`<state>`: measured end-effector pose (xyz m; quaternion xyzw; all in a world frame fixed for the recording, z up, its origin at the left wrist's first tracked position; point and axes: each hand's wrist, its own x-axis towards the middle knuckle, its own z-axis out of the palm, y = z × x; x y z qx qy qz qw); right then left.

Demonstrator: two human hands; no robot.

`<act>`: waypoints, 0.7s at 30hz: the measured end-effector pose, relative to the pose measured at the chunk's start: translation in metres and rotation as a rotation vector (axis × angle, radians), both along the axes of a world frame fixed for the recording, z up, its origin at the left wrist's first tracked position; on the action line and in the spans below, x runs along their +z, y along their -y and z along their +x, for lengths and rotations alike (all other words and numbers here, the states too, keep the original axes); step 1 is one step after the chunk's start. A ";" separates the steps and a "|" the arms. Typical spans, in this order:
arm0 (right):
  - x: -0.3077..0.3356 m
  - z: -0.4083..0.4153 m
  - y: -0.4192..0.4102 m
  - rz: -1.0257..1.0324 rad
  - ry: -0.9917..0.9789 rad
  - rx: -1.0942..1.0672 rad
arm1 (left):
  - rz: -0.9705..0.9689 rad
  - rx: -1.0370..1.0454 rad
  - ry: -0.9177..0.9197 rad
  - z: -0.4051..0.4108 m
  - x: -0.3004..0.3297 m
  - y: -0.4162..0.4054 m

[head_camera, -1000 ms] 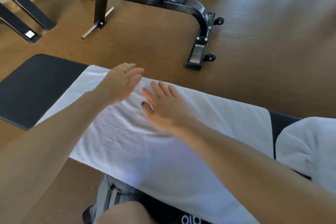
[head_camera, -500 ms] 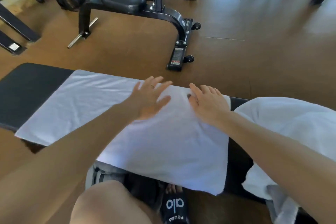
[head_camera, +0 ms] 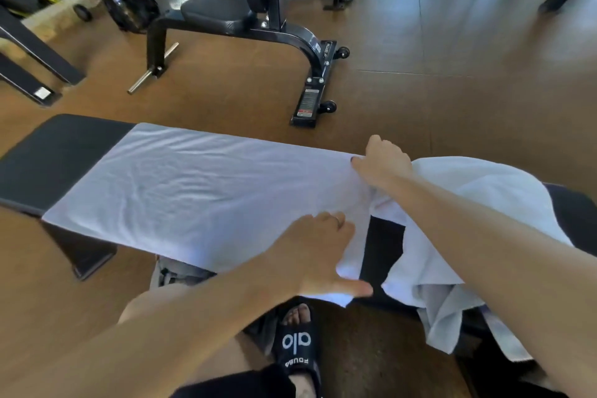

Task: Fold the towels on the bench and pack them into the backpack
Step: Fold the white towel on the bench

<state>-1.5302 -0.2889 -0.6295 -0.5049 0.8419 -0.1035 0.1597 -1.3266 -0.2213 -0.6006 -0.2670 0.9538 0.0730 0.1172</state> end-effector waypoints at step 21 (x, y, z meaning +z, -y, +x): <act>0.001 -0.012 -0.021 -0.088 -0.113 0.123 | -0.173 0.142 -0.001 -0.004 -0.017 -0.072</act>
